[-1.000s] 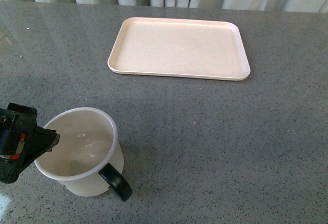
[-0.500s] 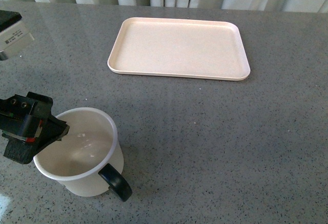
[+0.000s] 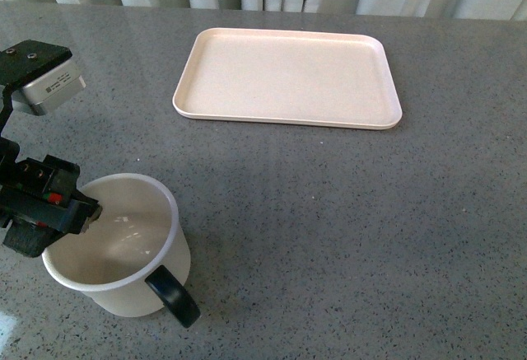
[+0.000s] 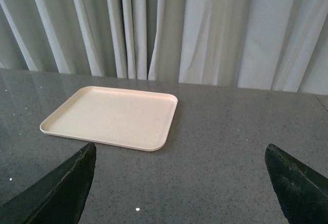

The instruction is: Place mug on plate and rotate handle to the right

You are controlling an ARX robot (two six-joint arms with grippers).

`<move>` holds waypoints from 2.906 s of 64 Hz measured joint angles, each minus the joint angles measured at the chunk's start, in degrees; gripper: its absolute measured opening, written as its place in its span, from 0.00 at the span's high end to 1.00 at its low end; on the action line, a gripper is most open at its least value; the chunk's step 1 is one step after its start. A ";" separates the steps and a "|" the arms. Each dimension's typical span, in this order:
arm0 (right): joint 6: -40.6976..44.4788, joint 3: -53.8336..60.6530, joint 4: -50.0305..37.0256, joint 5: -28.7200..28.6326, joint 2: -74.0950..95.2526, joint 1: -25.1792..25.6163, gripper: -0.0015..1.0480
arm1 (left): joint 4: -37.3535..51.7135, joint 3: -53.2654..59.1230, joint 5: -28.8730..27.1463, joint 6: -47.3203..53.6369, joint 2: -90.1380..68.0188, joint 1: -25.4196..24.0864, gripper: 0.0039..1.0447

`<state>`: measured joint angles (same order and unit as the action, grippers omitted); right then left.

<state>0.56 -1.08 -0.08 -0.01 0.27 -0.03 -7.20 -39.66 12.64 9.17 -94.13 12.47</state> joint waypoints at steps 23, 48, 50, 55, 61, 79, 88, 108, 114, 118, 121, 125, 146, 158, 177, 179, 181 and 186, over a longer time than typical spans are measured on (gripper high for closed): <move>0.00 0.00 0.00 0.02 0.00 0.00 0.09 | -9.44 -8.46 0.76 -1.27 1.86 0.02 0.98; 0.00 0.00 0.00 0.00 0.00 0.00 0.09 | -16.68 -35.58 -1.46 1.33 -14.51 -2.08 0.98; 0.00 -0.02 0.00 0.00 0.00 0.00 0.09 | -17.38 -38.23 -1.53 1.36 -16.17 -1.99 0.98; 0.00 0.00 -0.02 0.00 0.00 0.00 0.09 | -18.71 -43.25 -1.79 1.51 -19.17 -1.66 0.98; 0.00 0.00 0.00 0.00 0.00 0.00 0.09 | -20.46 -49.33 -1.88 1.53 -22.82 -0.94 0.98; 0.00 0.00 0.00 0.02 0.00 0.00 0.09 | -24.92 -63.43 -1.46 1.18 -32.30 2.80 0.98; 0.00 -0.02 0.00 0.00 0.00 0.00 0.09 | -28.70 -73.13 -1.03 0.70 -39.30 4.37 0.98; 0.00 0.00 0.00 0.00 0.00 0.00 0.09 | -37.07 -92.19 -1.20 0.37 -51.67 4.83 0.98; 0.00 -0.02 0.00 0.00 0.00 0.00 0.09 | -39.21 -96.83 -1.11 0.22 -54.34 5.22 0.98; 0.00 0.00 0.00 0.02 0.00 0.00 0.09 | -40.13 -98.77 -1.07 0.17 -55.34 5.53 0.98; 0.00 -0.02 0.00 0.00 0.00 0.00 0.09 | -40.50 -99.67 -1.03 0.15 -55.98 5.75 0.98; 0.00 0.00 -0.02 0.00 0.00 0.00 0.09 | -41.05 -100.80 -0.90 0.13 -56.72 6.12 0.98; 0.00 0.00 0.00 0.02 0.00 0.00 0.09 | -43.25 -104.96 -0.74 0.13 -60.06 8.00 0.98; 0.00 0.00 0.00 0.00 0.00 0.00 0.09 | -43.30 -104.96 -0.74 0.13 -60.08 8.57 0.98; 0.00 0.00 0.00 0.02 0.00 0.00 0.09 | -43.54 -105.11 -0.77 0.13 -60.87 9.66 0.98; 0.00 0.00 0.00 0.00 0.00 0.00 0.09 | -43.63 -105.33 -0.77 0.13 -60.94 9.73 0.98; 0.00 -0.02 0.00 0.00 0.00 0.00 0.09 | -43.78 -105.55 -0.77 0.13 -61.11 9.77 0.98; 0.00 0.00 0.00 0.00 0.00 0.00 0.09 | -43.82 -106.07 -0.72 0.00 -61.57 9.90 0.98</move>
<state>0.56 -1.08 -0.08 -0.01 0.27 -0.03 -51.03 -145.73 11.92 9.17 -155.70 22.37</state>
